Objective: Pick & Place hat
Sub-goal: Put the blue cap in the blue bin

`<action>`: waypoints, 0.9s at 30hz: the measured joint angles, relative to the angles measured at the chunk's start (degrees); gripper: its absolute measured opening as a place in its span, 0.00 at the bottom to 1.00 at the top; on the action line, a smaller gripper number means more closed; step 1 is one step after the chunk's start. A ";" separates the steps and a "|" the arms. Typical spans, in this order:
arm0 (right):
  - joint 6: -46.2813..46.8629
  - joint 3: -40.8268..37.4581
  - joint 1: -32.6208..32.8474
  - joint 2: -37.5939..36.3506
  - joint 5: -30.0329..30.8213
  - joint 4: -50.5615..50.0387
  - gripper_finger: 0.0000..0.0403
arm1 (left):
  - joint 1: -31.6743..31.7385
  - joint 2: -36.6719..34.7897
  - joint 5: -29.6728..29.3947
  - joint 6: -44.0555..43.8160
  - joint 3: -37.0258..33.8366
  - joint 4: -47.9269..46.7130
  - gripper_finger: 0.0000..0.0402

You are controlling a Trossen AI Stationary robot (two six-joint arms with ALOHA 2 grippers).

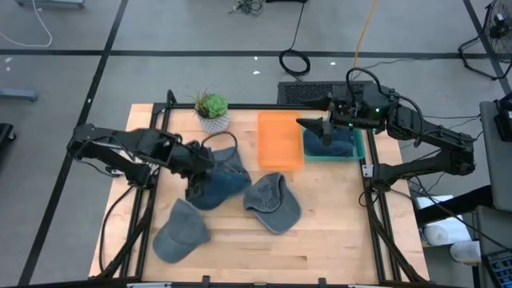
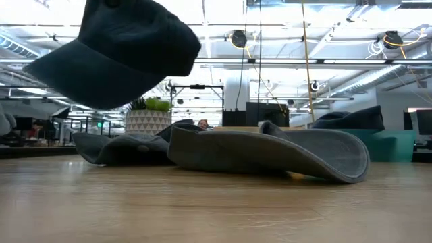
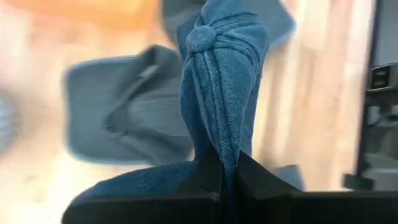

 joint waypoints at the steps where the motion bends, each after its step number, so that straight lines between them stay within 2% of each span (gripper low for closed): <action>1: 0.00 0.00 -0.02 0.25 0.04 0.47 0.85 | 0.80 -0.04 -0.78 1.11 1.14 -1.29 0.00; 4: -0.07 -0.02 -0.02 0.77 0.09 2.68 0.90 | 3.50 -0.08 -3.24 4.28 4.20 -4.52 0.00; 8: -1.05 0.00 0.25 1.03 0.62 8.27 0.90 | 7.19 -0.08 -7.38 8.29 7.67 -5.47 0.00; 13: -5.06 0.00 0.21 1.02 8.81 12.47 0.88 | 10.99 -0.06 -13.47 11.52 11.56 -5.48 0.00; 16: -7.07 0.00 0.20 1.06 10.75 14.16 0.88 | 13.01 -0.04 -16.79 12.82 14.32 -5.16 0.00; 27: -3.99 0.04 0.26 4.77 10.54 14.82 0.88 | 17.37 -0.06 -21.46 23.48 22.77 6.47 0.00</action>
